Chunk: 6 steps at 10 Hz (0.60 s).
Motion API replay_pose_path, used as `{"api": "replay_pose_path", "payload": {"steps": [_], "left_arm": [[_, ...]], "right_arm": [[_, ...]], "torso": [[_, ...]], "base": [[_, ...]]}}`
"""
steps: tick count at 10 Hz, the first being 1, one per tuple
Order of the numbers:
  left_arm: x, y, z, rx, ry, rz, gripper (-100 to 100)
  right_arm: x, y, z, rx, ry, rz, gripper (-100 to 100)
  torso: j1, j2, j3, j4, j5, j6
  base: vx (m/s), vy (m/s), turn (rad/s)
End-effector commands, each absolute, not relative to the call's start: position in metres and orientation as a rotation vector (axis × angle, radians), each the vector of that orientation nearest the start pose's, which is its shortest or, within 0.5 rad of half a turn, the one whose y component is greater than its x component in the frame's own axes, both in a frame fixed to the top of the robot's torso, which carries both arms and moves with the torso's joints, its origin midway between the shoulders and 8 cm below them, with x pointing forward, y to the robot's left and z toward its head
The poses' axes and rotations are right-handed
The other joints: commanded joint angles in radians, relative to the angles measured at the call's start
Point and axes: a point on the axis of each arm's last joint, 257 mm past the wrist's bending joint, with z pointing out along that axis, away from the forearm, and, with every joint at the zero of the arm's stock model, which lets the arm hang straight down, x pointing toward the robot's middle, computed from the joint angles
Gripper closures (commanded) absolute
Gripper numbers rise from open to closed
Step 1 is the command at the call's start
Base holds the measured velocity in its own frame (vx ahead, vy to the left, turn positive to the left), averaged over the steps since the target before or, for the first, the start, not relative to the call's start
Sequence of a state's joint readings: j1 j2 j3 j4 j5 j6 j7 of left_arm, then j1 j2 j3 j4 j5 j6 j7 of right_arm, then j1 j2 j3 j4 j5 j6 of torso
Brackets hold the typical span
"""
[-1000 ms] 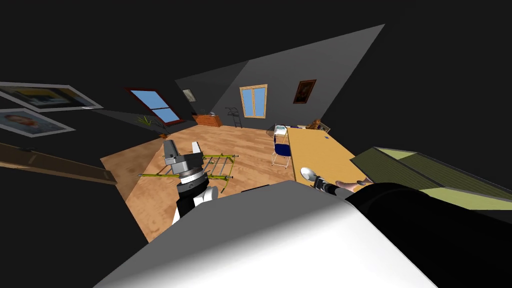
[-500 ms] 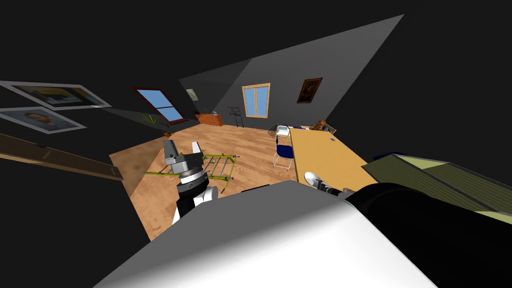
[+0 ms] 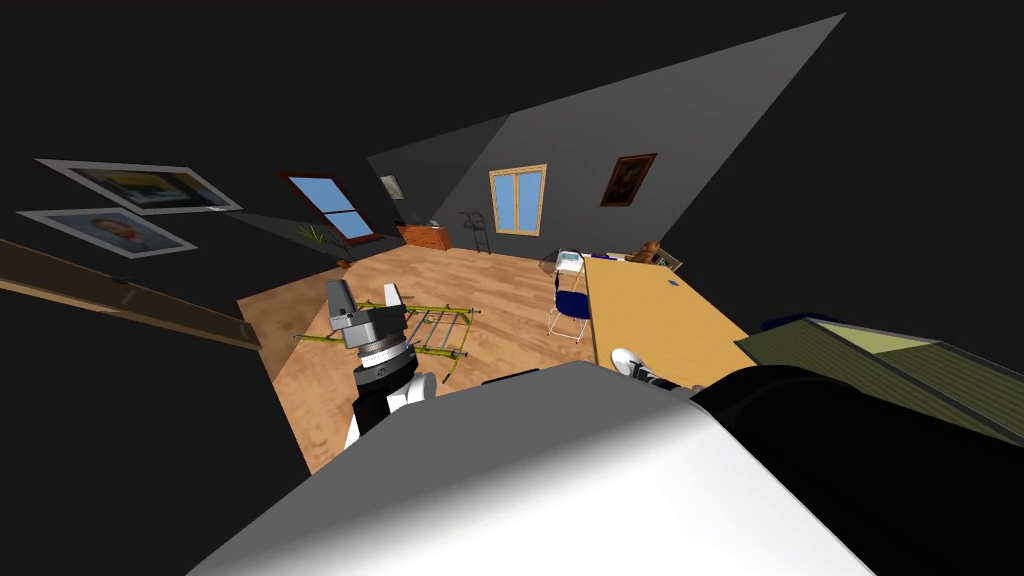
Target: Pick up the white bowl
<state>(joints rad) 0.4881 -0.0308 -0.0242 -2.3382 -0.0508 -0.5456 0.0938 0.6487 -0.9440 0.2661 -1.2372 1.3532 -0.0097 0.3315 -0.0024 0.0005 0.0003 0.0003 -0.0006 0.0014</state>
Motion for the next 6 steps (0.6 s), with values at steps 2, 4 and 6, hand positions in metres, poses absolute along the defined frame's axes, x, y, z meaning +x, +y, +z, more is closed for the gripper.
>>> {"api": "replay_pose_path", "payload": {"steps": [2,4,6], "left_arm": [[0.3251,0.2633,0.0617,-0.589,0.514,-1.41,0],[0.3251,0.2633,0.0617,-0.589,0.514,-1.41,0],[0.3251,0.2633,0.0617,-0.589,0.514,-1.41,0]], "right_arm": [[0.1062,-0.5924,-0.498,-1.119,2.487,-0.665,-100],[0.105,-0.5913,-0.4993,-1.122,2.489,-0.66,100],[0.1053,-0.5922,-0.4987,-1.125,2.488,-0.662,100]], "torso": [[0.001,0.0,0.0,0.0,0.0,0.0],[0.003,-0.001,0.0,0.0,0.002,0.0],[0.004,-0.001,0.0,0.0,0.001,0.001]], "base": [[-0.004,-0.034,0.031],[0.0,0.0,0.0],[0.001,-0.003,0.006]]}}
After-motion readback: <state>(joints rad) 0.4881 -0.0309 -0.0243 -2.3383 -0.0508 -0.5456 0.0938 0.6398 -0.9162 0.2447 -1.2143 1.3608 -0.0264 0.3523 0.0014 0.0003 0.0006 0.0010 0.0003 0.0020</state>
